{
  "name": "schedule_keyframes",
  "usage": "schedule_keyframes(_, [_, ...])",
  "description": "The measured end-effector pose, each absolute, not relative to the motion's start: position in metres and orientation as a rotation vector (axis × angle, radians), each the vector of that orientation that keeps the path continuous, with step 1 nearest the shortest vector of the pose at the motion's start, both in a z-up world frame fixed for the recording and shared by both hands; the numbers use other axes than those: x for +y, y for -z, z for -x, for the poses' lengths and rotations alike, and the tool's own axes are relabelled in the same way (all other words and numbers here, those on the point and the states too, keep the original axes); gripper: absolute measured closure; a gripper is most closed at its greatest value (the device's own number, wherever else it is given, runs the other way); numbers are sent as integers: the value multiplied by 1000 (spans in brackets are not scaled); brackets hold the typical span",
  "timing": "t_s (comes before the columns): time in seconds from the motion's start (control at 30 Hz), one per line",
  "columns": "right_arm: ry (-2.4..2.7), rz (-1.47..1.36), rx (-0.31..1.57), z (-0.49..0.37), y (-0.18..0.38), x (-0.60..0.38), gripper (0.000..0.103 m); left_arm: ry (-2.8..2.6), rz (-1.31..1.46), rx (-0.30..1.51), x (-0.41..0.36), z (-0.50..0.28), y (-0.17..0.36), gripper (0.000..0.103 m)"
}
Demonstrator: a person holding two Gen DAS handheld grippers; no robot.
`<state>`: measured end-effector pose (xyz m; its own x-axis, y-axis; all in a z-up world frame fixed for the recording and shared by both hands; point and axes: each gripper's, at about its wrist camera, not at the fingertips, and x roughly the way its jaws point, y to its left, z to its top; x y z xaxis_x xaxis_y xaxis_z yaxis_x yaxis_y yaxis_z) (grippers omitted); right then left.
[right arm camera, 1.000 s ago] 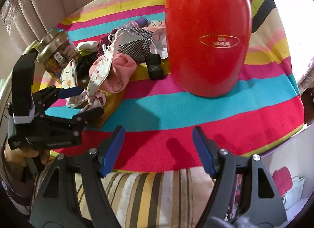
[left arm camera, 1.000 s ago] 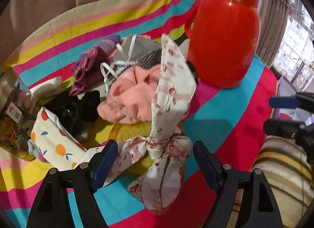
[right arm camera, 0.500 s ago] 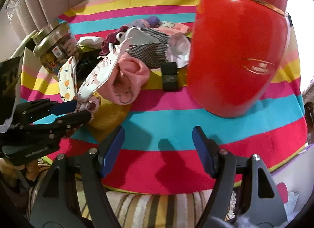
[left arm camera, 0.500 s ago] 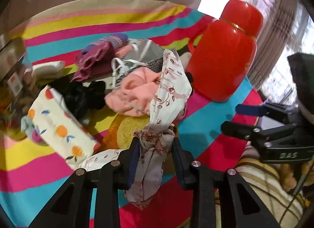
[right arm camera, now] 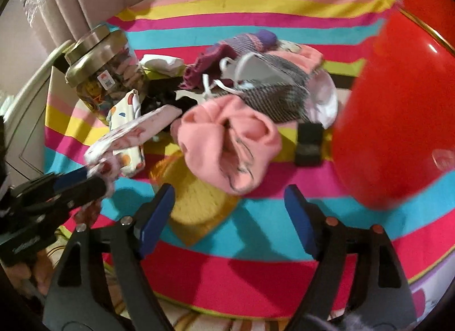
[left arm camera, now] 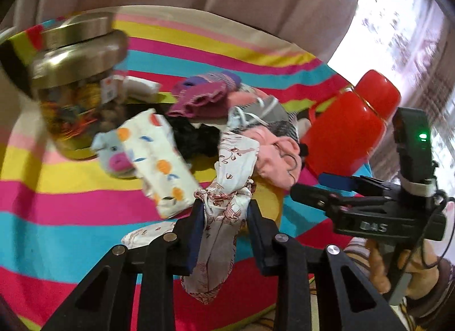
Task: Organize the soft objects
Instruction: 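Grasp the white floral cloth with the left tool while the right tool grasps the pink fleece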
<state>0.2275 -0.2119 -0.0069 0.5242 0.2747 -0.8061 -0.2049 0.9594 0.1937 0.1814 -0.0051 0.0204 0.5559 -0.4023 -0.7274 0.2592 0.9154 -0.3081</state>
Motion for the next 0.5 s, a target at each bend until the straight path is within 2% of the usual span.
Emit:
schedule_keyframes(0.13, [-278,-18,975,-245,10,-195,20,361,285,890,15,-167,-22,72])
schedule_keyframes(0.5, [-241,30,986,-283,24,-178,19,323,331,851,24,-155,-24,72])
